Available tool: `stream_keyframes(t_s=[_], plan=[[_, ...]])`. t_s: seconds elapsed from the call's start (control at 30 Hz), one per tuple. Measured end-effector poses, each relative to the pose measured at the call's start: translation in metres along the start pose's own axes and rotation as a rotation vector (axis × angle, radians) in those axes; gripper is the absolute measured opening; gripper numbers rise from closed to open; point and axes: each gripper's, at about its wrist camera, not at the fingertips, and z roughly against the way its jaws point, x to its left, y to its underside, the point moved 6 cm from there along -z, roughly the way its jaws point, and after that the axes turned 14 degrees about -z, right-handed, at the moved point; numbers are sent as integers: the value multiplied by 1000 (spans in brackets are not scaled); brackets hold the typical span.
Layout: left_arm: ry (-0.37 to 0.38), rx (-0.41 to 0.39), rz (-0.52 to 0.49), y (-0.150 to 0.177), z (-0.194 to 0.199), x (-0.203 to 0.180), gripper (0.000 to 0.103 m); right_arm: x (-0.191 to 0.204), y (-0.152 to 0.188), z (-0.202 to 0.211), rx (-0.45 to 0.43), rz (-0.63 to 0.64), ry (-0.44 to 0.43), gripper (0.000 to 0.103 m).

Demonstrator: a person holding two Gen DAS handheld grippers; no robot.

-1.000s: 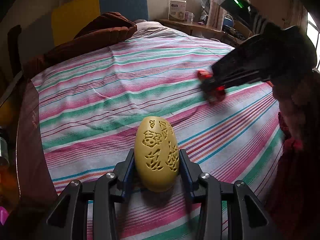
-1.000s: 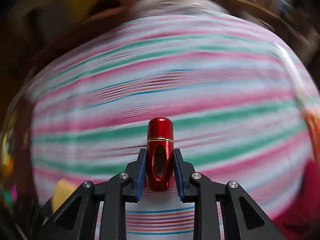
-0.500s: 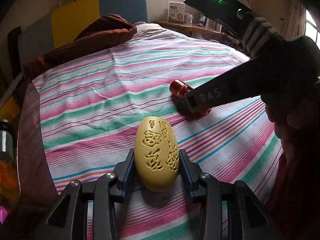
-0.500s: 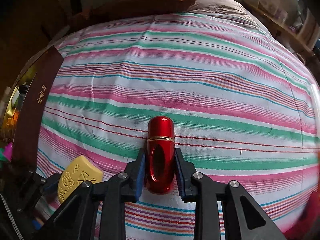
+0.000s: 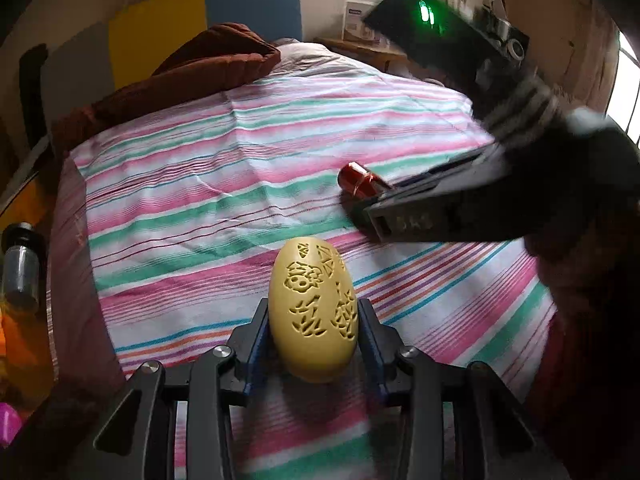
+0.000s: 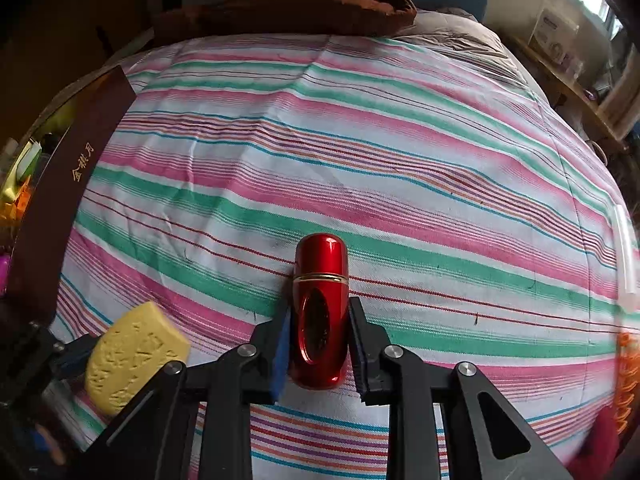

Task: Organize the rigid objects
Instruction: 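Carry the yellow soap over the gold tray with the left gripper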

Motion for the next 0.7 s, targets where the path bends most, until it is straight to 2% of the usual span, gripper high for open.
stream_keyframes(t_s=[0.1,0.37,0.7], plan=[[-23,-17,-6,-2,11,2,41,-3,8,13,-7,1,-1,26],[-44,-70,19,-11,47,11,41,6,0,2,-4,-21,-10,27],[-106,-119,51,-14,86,32,41,-11,23,24,-31,34,23,27]])
